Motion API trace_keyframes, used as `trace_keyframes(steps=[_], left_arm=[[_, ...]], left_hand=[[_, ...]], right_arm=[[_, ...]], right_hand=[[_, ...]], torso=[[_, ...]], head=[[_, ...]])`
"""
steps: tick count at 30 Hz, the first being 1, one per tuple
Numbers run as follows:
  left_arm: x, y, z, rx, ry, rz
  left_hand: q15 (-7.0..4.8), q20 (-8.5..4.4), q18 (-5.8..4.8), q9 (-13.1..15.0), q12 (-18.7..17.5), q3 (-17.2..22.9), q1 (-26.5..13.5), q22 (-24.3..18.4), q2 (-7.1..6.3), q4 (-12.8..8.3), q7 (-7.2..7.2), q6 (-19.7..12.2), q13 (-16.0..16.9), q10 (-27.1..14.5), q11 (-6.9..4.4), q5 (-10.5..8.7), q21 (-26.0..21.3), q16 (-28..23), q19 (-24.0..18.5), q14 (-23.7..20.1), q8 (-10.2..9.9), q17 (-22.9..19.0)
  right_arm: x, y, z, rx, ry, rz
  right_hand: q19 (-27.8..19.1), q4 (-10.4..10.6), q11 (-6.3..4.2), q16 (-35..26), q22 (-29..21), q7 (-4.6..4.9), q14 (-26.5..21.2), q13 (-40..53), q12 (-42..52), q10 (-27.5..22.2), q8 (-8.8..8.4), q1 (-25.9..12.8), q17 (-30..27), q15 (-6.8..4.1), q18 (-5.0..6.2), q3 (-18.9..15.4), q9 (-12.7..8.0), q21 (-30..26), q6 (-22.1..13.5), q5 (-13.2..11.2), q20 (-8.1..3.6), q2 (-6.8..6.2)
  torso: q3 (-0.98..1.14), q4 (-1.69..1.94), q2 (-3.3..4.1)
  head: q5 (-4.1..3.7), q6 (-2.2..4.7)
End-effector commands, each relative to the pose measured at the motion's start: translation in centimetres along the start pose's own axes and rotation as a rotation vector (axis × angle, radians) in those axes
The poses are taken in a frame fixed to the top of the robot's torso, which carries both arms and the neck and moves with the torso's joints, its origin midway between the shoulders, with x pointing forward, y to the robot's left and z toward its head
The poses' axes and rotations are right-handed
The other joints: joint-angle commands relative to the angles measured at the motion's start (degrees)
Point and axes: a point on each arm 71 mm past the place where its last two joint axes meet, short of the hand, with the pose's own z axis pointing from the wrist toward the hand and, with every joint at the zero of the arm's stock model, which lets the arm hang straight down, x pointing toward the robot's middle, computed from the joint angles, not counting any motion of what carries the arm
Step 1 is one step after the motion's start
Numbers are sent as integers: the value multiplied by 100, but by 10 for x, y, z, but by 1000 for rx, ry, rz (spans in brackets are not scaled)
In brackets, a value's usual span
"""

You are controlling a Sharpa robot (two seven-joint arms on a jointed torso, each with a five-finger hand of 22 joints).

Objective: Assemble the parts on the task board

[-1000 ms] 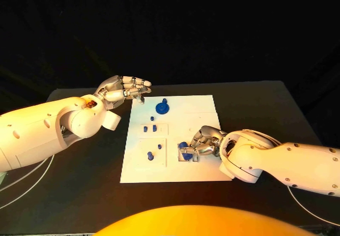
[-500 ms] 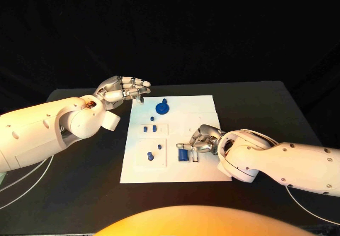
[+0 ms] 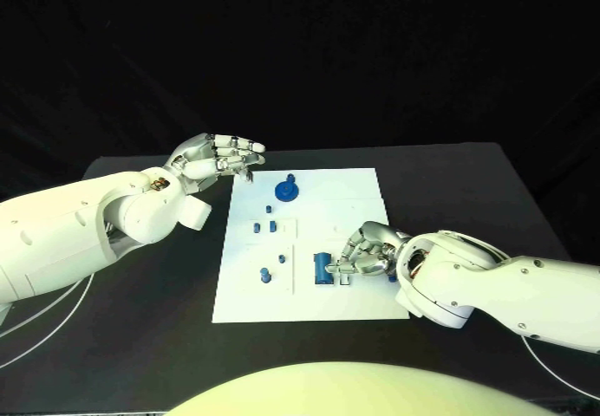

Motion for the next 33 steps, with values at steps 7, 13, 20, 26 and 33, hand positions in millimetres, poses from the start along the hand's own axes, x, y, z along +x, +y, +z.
trace_keyframes(steps=[7, 13, 20, 26, 33], left_arm=[[2, -1, 0, 8, 6, -9], [3, -2, 0, 10, 9, -10], [3, -1, 0, 10, 10, -10], [4, -1, 1, 9, 12, -11], [4, 0, 0, 8, 12, -12]], left_hand=[[18, 20, 37, -8, 17, -23, -7, -5, 49, 13, 1, -23, 9, -34, 1, -3, -40, -36, 16, -15, 21, -6], [18, 20, 37, -8, 17, -23, -7, -5, 49, 13, 1, -23, 9, -34, 1, -3, -40, -36, 16, -15, 21, -6], [18, 20, 37, -8, 17, -23, -7, -5, 49, 13, 1, -23, 9, -34, 1, -3, -40, -36, 16, -15, 21, -6], [17, 19, 37, -10, 23, -23, -1, -8, 51, 11, 0, -21, 9, -35, 0, -3, -43, -38, 20, -15, 25, -6], [17, 19, 37, -10, 23, -23, -1, -8, 51, 11, 0, -21, 9, -35, 0, -3, -43, -38, 20, -15, 25, -6]], right_arm=[[-40, -26, -23, -39, -146, 9], [-55, -54, -32, 18, -189, -26], [-55, -77, -39, 68, -196, -97], [-43, -81, -37, 83, -171, -116], [-30, -80, -30, 80, -144, -120]], right_hand=[[505, -1, 82, 35, 1417, 90, 517, 975, 85, 244, -182, 265, 1103, 34, -60, 64, -84, 51, -204, 9, 14, -70], [512, -3, 87, 40, 1423, 95, 520, 969, 77, 239, -191, 277, 1117, 39, -64, 65, -88, 74, -212, 9, 18, -75], [520, -6, 95, 44, 1431, 97, 522, 965, 68, 234, -196, 338, 1127, 50, -70, 71, -94, 104, -186, 11, 31, -99], [522, 1, 83, 45, 1433, 79, 522, 966, 66, 234, -166, 390, 1132, 46, -71, 88, -88, 111, -94, 11, 36, -88], [521, 3, 79, 45, 1432, 75, 522, 964, 63, 232, -159, 394, 1130, 44, -70, 90, -86, 107, -75, 11, 36, -85]], torso=[[-9, -19, -8], [1, -40, 6], [4, -56, -11], [2, -53, -23], [-7, -46, -16]], head=[[-77, 25], [-149, 52], [-181, 47], [-173, 54], [-168, 58]])
